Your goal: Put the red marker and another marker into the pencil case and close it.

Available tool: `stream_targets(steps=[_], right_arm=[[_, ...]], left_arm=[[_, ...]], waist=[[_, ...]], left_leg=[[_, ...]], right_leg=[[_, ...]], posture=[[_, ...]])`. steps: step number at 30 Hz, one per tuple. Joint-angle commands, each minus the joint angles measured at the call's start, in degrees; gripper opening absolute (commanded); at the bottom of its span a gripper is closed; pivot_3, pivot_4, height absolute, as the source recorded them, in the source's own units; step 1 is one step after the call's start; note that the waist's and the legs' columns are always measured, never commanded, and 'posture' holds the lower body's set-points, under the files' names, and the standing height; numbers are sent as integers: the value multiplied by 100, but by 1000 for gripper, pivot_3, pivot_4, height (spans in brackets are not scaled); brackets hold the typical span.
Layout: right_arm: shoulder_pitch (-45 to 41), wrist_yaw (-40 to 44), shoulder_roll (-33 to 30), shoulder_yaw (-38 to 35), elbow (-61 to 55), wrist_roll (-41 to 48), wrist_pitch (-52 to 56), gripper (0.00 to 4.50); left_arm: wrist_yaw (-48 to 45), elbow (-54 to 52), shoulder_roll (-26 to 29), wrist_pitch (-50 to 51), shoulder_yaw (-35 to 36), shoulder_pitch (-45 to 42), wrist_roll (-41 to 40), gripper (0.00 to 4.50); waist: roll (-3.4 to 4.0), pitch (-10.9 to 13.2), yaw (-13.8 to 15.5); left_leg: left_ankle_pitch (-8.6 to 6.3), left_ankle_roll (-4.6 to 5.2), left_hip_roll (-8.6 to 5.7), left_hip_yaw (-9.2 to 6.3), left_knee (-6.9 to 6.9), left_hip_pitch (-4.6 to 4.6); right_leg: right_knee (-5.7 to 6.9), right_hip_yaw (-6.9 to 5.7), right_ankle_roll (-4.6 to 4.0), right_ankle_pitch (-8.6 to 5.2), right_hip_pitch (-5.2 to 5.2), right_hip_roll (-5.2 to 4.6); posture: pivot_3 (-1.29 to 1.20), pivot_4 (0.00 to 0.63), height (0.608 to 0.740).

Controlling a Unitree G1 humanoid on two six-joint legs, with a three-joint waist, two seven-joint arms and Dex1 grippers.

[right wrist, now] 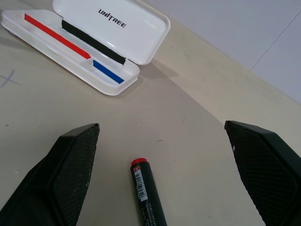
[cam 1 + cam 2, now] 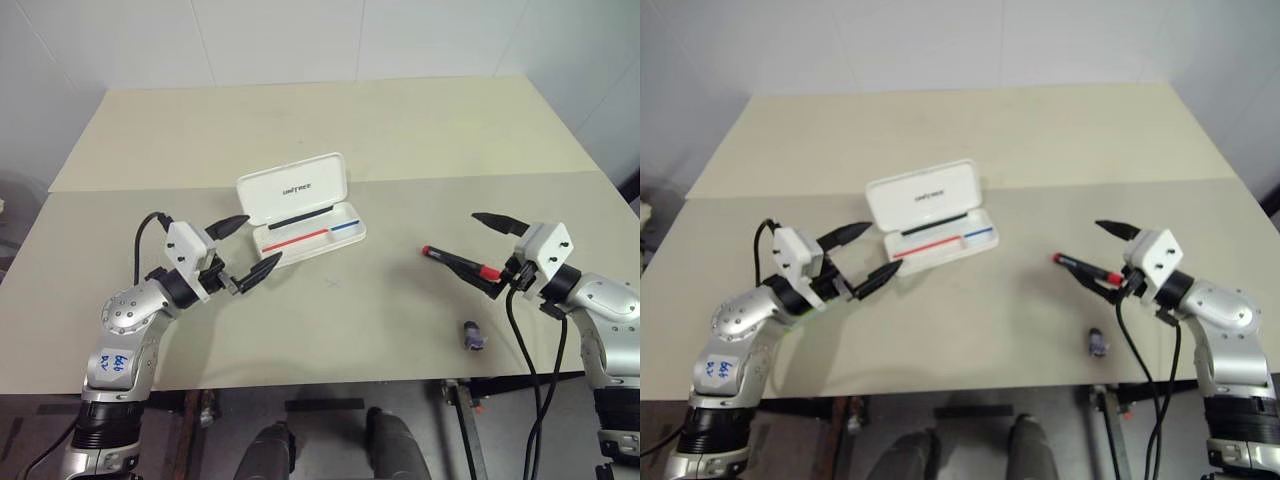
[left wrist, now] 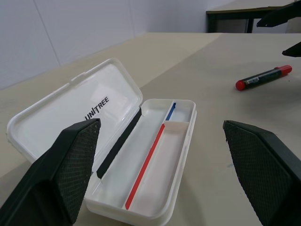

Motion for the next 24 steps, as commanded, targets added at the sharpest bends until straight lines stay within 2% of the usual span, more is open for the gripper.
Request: stream_targets(steps=[1,13,16,21,24], right_arm=[[-136,-57,57,-61,-210,103,-105,4500],[-183,-160,373,408,-1032,184,581,4500],[-238,-194,438,555,-1234,177,755,4500],[-463,-66,503,754,-1250,175,903,4500],[-594,92,475,836,-1234,201,971,4500]], left_arm=[[-62,-102,92,-74,28,-106,7,4471],[-380,-24,423,-11,14,-109,90,4471],[-477,17,526,-12,25,-42,113,3870],[-469,9,471,229,-400,-199,336,2119],[-486,204,430,414,-692,-501,473,2119]], waist=[[0,0,1],[0,0,-2],[0,0,-2],[0,0,0],[-1,0,52]], left_leg=[[0,0,0,0,0,0],[0,0,0,-1,0,0],[0,0,1,-2,-1,1],[0,0,0,-1,-1,-1],[0,0,0,-4,0,-2]], right_leg=[[-1,0,0,0,0,0],[6,0,0,0,0,0],[6,0,0,0,0,0],[6,0,0,0,0,0],[6,-2,0,0,0,0]], posture=[[0,150,740],[0,150,740],[0,150,740],[0,150,740],[0,150,740]])
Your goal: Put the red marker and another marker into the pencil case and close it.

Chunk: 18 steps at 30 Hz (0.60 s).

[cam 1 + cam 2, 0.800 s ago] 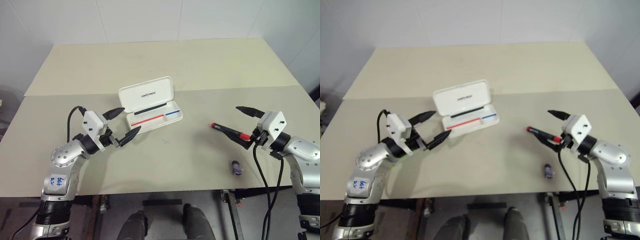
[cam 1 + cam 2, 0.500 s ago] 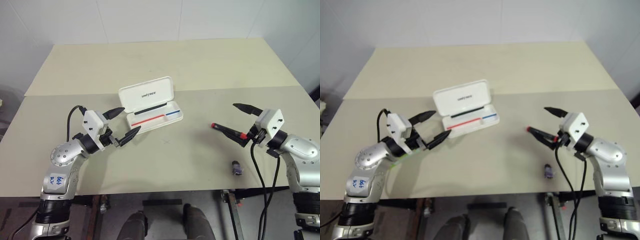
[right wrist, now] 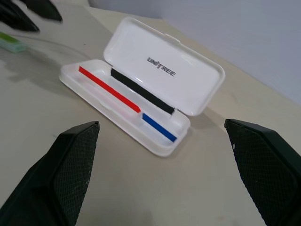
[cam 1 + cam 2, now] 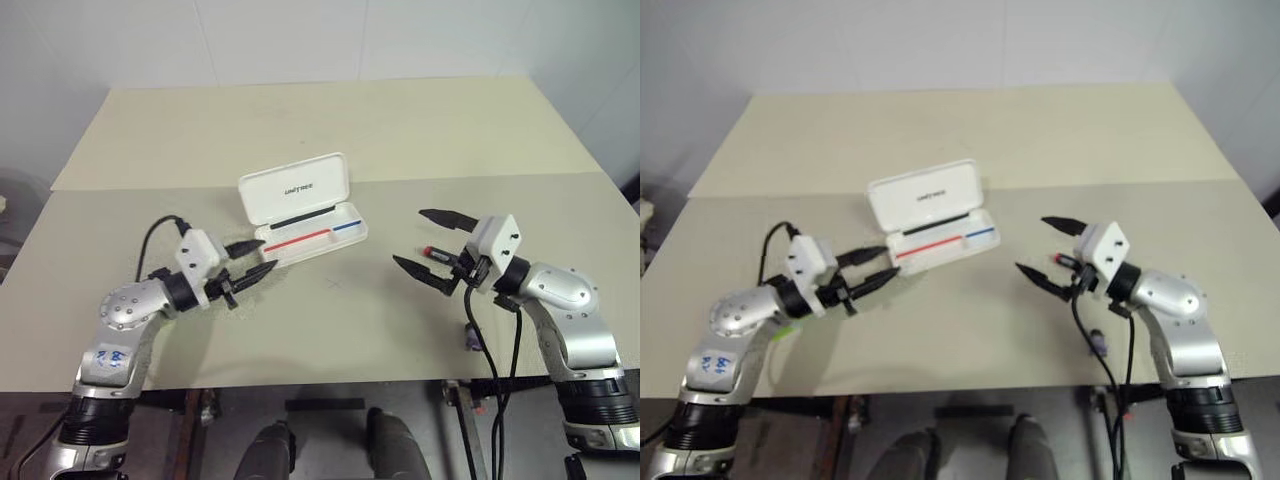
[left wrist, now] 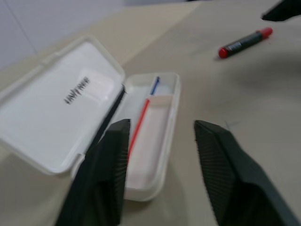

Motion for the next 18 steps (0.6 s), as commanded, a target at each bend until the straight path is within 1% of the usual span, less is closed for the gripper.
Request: stream_targets(steps=[1,4,6,10,18], right_arm=[[-159,194,-52,48,-174,133,38,4500],[-301,381,-65,123,-121,172,79,4500],[-364,471,-64,136,-96,186,91,4500],[-412,510,-33,130,-98,194,106,4500],[-283,409,51,103,-321,225,79,4500]], left_arm=[[-30,181,-8,150,-266,-391,185,2119],[21,803,23,21,-722,-959,797,2119],[104,1120,-1,162,-798,-1238,945,2119],[-52,1319,58,145,-821,-1334,999,2119],[-541,1578,132,392,-1163,-1500,1197,2119]], waist=[[0,0,44],[0,0,90],[0,0,91],[0,0,60],[-2,1,87]], left_leg=[[0,0,0,0,0,1],[0,0,-1,1,1,2],[1,-1,-1,2,3,0],[-1,1,0,3,-4,-4],[0,1,0,4,-3,-10]], right_leg=[[-2,0,0,0,0,0],[-2,0,0,0,0,1],[-1,0,0,0,0,1],[-1,-1,2,1,-2,3],[0,-1,2,1,-7,3]], posture=[[0,150,740],[0,150,740],[0,150,740],[0,150,740],[0,150,740]])
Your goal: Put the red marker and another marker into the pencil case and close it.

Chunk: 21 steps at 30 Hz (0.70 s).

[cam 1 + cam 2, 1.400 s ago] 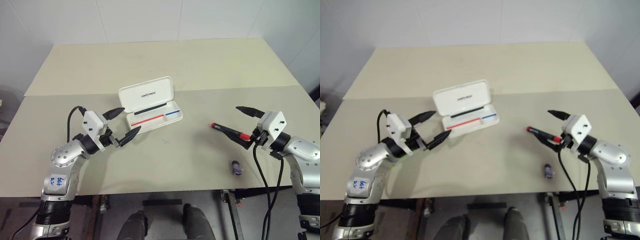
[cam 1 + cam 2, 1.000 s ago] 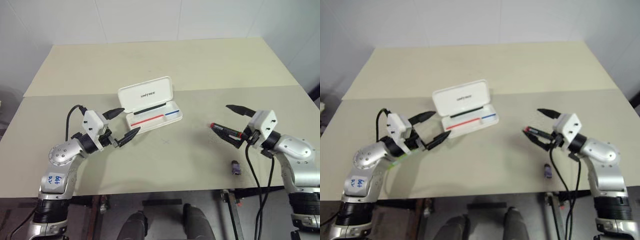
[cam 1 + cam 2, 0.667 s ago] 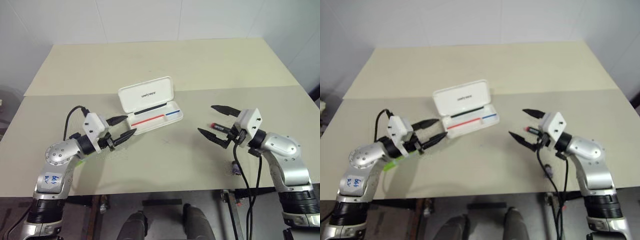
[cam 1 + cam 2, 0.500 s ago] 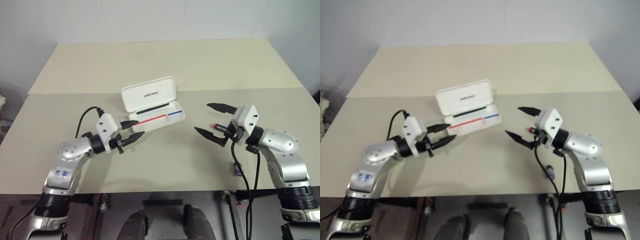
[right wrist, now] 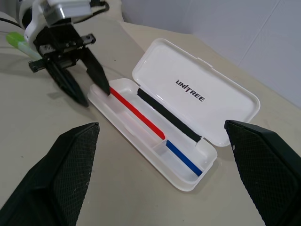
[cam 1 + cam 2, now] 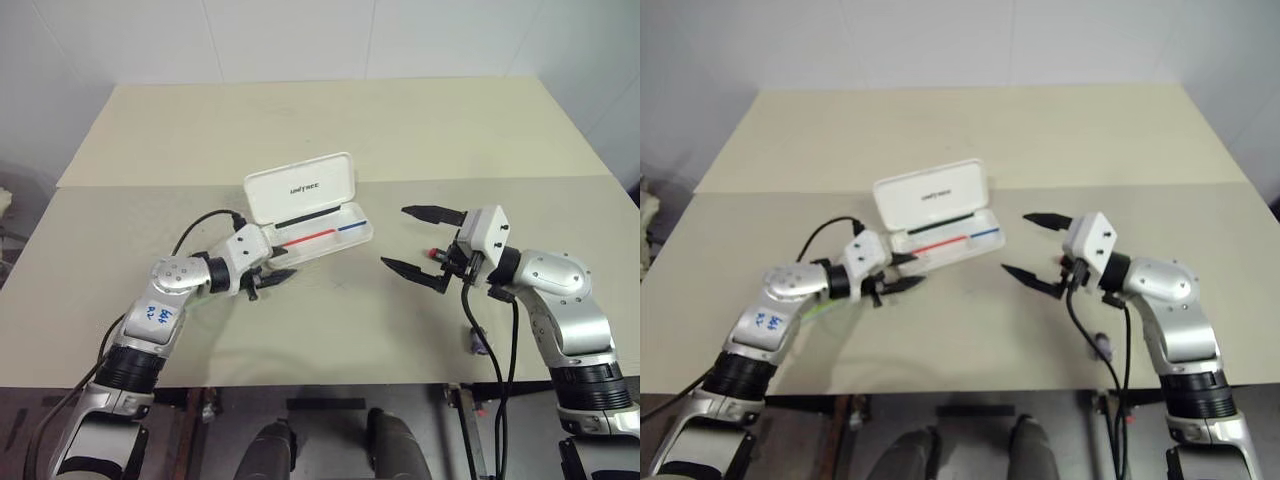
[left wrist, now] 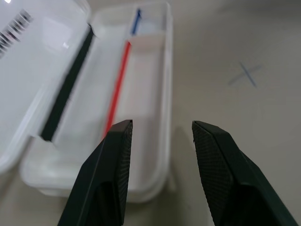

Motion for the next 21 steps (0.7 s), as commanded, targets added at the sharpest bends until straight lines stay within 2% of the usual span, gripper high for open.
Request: stream_targets(steps=[1,16,21], right_arm=[[36,-80,55,-68,-342,112,-50,4500],[135,-288,119,-200,-396,87,-234,4500],[76,-359,151,-211,-359,65,-326,4500]], left_arm=[[-132,152,113,103,-97,-221,166,2119],[-306,965,28,70,-417,-866,658,2119],[-578,1158,4,377,-673,-1166,779,2119]], waist=[[0,0,1],[0,0,-9],[0,0,-12]], left_leg=[[0,0,0,0,0,0],[2,-2,3,1,7,6],[1,-1,3,1,8,5]], right_leg=[[2,0,0,0,0,0],[12,2,0,1,1,6],[13,2,1,1,1,6]], posture=[[0,150,740],[0,150,740],[0,150,740]])
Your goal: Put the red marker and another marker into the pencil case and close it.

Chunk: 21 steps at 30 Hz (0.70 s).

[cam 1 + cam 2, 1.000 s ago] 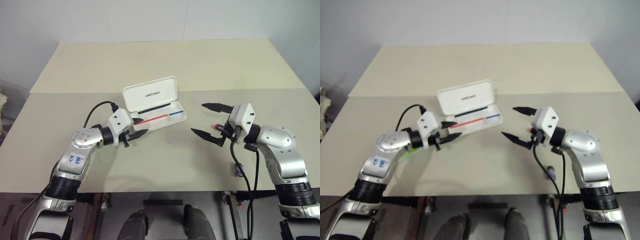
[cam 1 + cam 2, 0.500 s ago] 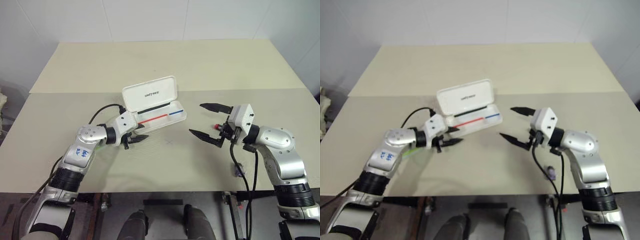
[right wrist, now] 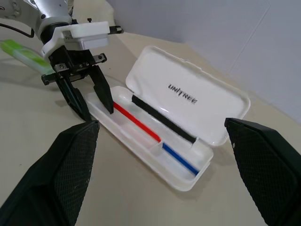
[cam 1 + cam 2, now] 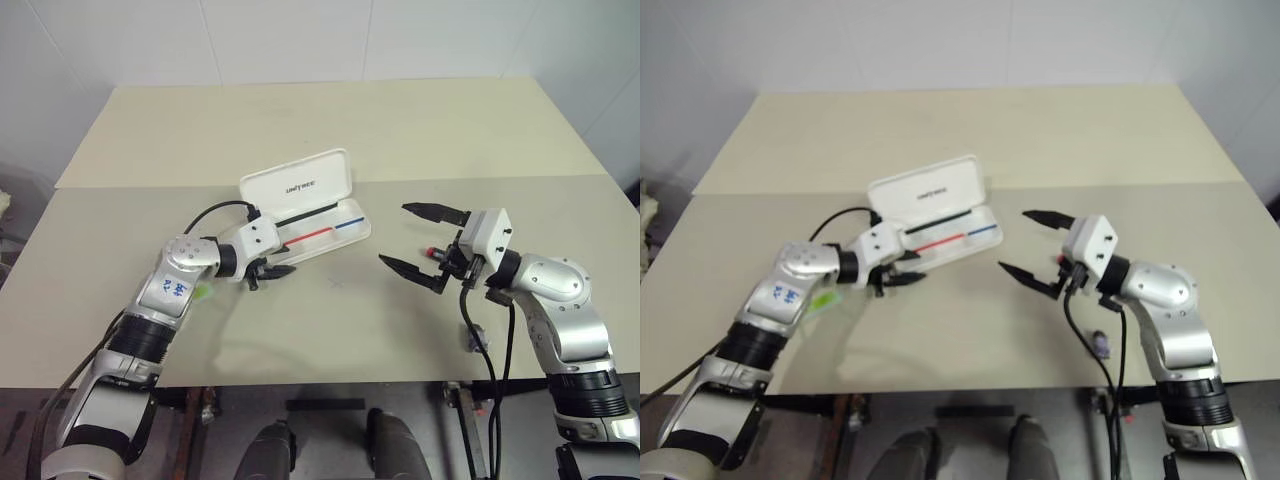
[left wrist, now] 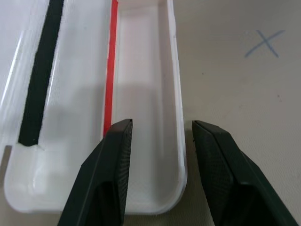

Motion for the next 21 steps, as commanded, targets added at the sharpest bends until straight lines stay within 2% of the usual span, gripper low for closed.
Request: stream_targets(steps=[1,3,8,15,21], right_arm=[[-83,-89,13,-161,-126,56,-174,4500],[-119,-106,12,-157,-105,51,-183,4500],[-203,-131,-14,-153,-103,63,-174,4500],[-283,-97,-76,-176,-78,95,-118,4500],[-262,-40,-97,-147,-89,112,-44,4500]], left_arm=[[-108,160,-16,168,-114,-120,142,1944],[-117,209,-63,177,-152,-189,181,1601],[-166,180,-155,151,-254,-230,251,84],[-306,-10,-256,-93,-264,-178,157,24],[-743,-720,-180,-362,-279,45,-6,24]], waist=[[0,0,-3],[0,0,4],[-1,0,32],[-1,-1,36],[-1,-1,33]], left_leg=[[0,0,0,0,0,0],[0,0,0,0,0,0],[4,1,-1,-3,7,0],[11,5,-1,-5,9,3],[10,5,-2,-4,0,-7]], right_leg=[[0,0,0,0,0,0],[1,0,0,0,0,0],[4,0,0,2,4,0],[4,0,-3,11,8,0],[-14,-1,-2,12,6,0]], posture=[[0,150,740],[0,150,740],[0,150,740],[0,150,740],[0,150,740]])
